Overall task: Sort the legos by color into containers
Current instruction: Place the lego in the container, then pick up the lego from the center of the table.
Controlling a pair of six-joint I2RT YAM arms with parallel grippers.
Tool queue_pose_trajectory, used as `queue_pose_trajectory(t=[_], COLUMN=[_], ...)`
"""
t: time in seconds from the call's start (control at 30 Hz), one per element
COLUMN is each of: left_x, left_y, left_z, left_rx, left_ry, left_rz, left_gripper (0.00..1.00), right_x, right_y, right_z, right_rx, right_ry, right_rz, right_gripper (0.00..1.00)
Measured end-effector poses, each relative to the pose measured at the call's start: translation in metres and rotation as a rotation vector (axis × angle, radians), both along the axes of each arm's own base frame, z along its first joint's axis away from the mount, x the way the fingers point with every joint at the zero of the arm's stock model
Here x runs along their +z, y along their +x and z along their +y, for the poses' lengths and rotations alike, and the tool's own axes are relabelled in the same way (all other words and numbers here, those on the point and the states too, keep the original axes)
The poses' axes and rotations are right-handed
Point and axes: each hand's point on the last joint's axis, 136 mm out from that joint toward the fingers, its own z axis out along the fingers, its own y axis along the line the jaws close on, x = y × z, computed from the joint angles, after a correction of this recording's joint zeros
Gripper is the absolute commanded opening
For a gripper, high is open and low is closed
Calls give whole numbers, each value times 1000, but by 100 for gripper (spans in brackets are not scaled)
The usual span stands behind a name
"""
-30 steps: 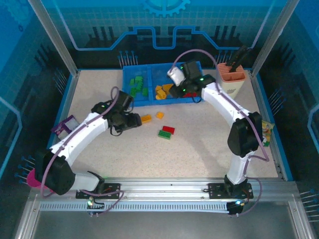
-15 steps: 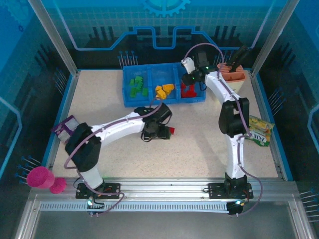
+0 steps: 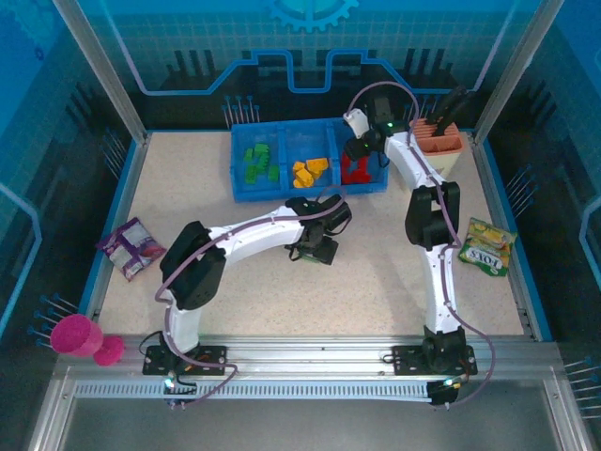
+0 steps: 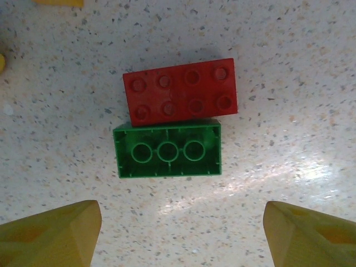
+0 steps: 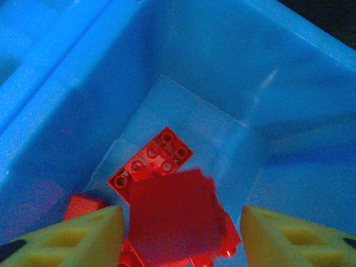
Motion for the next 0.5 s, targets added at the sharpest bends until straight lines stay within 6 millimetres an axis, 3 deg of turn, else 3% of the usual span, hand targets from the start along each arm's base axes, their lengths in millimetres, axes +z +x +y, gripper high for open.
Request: queue_pose_trajectory(t=[0.17,0.5], left_x=[-13,-29], left_y=[6,8], left_z=[4,13], left_rx=[-45,-58], left_ry=[81,151], left_rz=[4,24], left_gripper=[80,83], right_x=[2,9], right_y=[-2,-3], right_z=[3,9], right_rx=[21,43], right_ry=[6,34], right_rz=[9,5], right_gripper=[75,79])
